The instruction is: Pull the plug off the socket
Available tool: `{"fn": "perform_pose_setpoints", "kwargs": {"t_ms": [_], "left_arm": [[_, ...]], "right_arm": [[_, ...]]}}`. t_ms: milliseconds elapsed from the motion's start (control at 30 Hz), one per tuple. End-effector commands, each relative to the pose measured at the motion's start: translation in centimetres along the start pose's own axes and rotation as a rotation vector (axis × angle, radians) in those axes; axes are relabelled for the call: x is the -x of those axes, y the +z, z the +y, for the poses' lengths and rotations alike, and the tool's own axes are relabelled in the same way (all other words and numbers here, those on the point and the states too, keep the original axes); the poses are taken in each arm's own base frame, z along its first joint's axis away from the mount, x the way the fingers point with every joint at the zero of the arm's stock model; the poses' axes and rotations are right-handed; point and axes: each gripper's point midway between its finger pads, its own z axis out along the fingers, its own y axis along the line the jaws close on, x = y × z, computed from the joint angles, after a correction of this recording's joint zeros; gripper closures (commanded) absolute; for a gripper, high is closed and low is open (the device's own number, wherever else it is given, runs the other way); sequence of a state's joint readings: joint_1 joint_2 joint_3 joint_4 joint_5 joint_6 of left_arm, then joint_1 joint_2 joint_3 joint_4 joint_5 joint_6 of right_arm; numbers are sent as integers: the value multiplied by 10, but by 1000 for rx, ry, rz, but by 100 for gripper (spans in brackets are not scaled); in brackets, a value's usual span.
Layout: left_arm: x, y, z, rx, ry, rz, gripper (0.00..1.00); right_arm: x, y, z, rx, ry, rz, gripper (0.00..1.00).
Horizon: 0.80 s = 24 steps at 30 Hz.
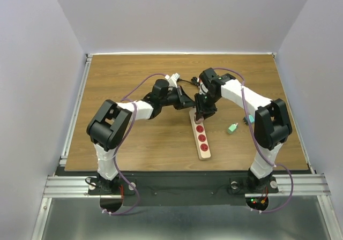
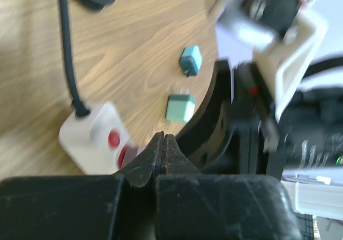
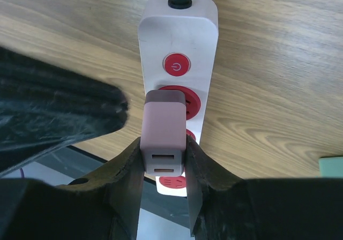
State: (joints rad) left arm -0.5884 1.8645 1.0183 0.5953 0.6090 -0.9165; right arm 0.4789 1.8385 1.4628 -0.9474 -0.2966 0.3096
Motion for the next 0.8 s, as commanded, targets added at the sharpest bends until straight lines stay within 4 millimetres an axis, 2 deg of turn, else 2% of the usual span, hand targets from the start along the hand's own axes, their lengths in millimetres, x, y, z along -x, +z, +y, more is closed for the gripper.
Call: {"fn": "perform_pose_setpoints", "kwargs": {"t_ms": [0, 67, 267, 300, 367, 400, 533, 600, 767], "left_arm": [[7, 13, -17, -90, 10, 6, 100], [-4, 22, -7, -80, -10, 46, 100], [-48, 37, 5, -78, -34, 141, 100], [-62, 41, 9, -68, -55, 166, 100], [-73, 46, 10, -69, -54, 178, 100], [-86, 49, 15, -54, -58, 199, 100], [-116, 50, 34, -10, -84, 241, 100], [-130, 49, 44, 19, -75, 261, 100], [-157, 48, 71, 103, -63, 313, 100]], "right_arm": [[17, -9, 23, 68, -48, -69, 100], [22, -9, 26, 66, -43, -81, 100], [41, -8, 29, 42, -17, -118, 100], [45, -7, 28, 31, -10, -128, 100], [56, -8, 26, 0, 16, -162, 100], [60, -9, 24, -17, 25, -178, 99], [82, -14, 17, -86, 61, -254, 99], [86, -15, 15, -103, 79, -271, 99], [105, -40, 16, -137, 93, -373, 100]]}}
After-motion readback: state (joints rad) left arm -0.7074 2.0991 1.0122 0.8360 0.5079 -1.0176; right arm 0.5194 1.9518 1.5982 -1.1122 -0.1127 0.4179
